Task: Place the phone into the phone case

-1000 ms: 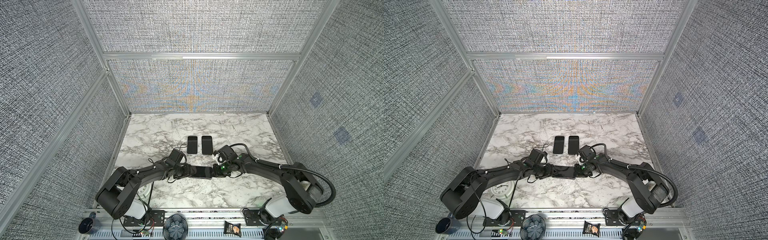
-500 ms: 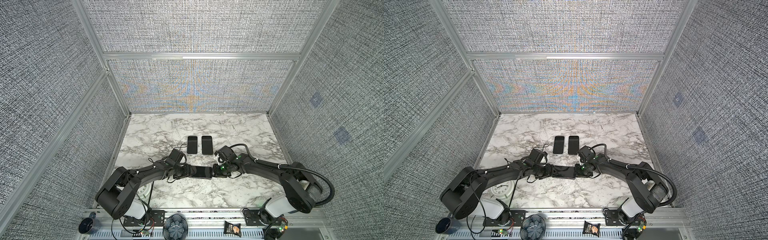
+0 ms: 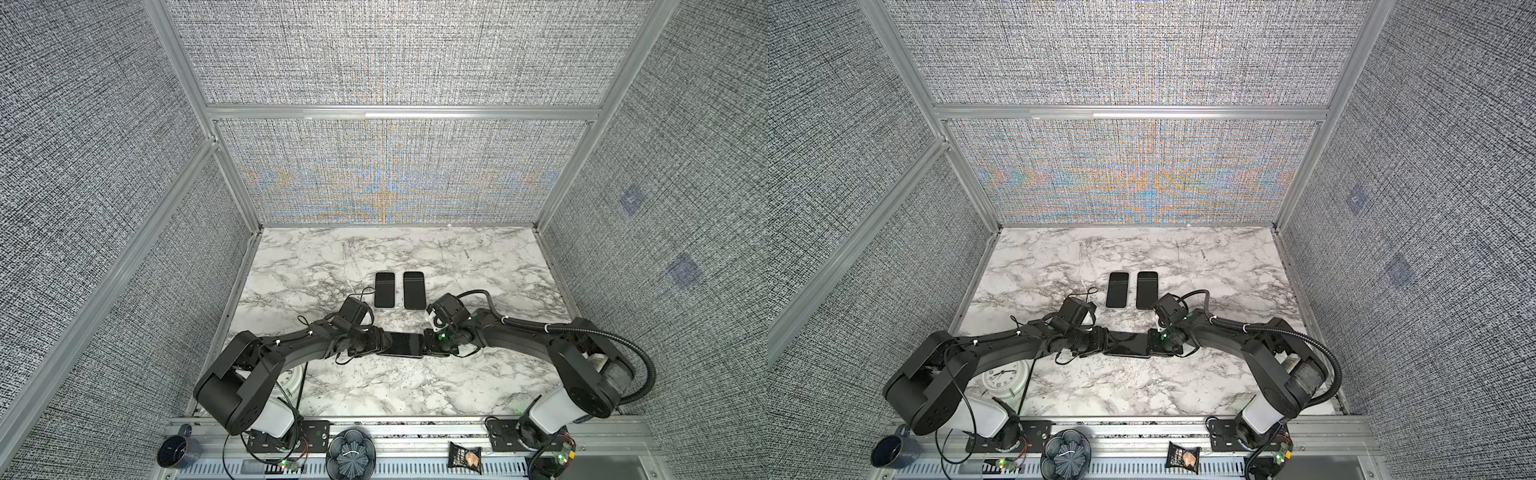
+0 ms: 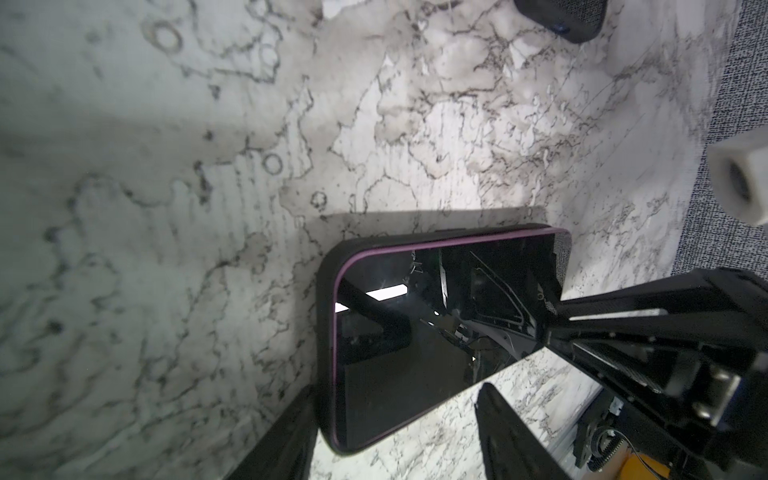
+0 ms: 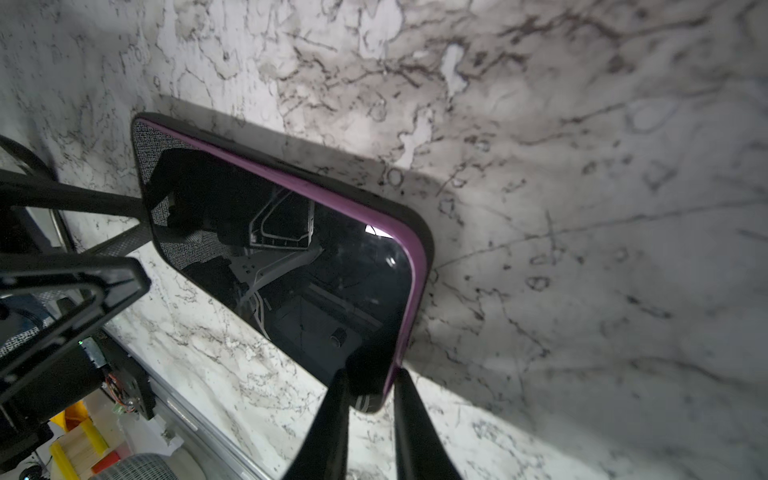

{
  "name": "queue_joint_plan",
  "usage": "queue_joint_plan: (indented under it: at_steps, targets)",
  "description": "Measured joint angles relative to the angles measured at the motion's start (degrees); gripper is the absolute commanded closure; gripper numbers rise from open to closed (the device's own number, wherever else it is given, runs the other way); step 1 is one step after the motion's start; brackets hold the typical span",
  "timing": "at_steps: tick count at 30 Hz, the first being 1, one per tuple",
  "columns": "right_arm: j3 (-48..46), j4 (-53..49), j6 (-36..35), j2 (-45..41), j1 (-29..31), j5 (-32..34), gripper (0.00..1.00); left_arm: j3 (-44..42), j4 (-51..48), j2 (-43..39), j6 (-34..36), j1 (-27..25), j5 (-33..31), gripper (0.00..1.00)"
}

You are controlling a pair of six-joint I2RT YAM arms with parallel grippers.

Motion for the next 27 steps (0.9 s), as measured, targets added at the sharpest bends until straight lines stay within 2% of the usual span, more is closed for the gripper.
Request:
queue_joint_plan:
  at_steps: [7, 25, 27]
  targets:
    - [-0.15, -0.02, 0.79, 0.46, -0.07, -0.22, 0.90, 0.22, 0.09, 0.94, -0.02, 0.07, 0.37, 0.37]
    - [-1.70, 1.92, 2.23, 0.48, 0.46, -0.02, 0.90, 0.13, 0.66, 1.11, -0.07, 0.26, 0.39, 0.37]
    - [-2.01, 3.67, 2.38, 0.81, 0.66, -0.61, 0.90, 0.04, 1.29, 0.94, 0.24, 0.31, -1.81, 0.37]
